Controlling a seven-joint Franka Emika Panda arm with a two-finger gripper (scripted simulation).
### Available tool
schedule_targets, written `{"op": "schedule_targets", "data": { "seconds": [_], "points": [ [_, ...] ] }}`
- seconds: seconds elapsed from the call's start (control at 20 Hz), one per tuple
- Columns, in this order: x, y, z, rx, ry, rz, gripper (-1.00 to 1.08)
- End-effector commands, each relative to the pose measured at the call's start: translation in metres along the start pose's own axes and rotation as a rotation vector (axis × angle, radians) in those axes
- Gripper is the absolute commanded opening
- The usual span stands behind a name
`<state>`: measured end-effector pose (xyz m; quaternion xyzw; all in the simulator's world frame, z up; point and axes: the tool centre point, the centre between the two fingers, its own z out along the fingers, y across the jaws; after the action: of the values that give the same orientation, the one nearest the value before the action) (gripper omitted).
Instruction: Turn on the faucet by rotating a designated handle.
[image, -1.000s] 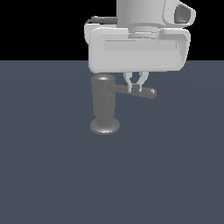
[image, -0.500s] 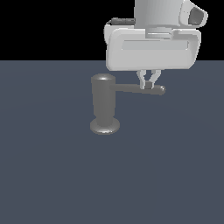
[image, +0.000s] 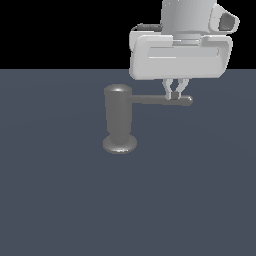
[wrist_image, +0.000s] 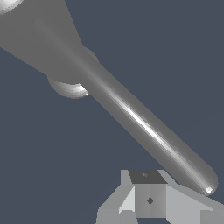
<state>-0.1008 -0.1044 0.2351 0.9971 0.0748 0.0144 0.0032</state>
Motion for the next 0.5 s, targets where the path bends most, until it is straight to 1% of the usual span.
{"op": "schedule_targets", "data": {
  "seconds": [0.0, 0.45],
  "points": [
    [0.010, 0.001, 0.004, 0.000, -0.003, -0.012, -1.00],
    [0.033, 0.022, 0.007, 0.002, -0.009, -0.005, -1.00]
  ]
}}
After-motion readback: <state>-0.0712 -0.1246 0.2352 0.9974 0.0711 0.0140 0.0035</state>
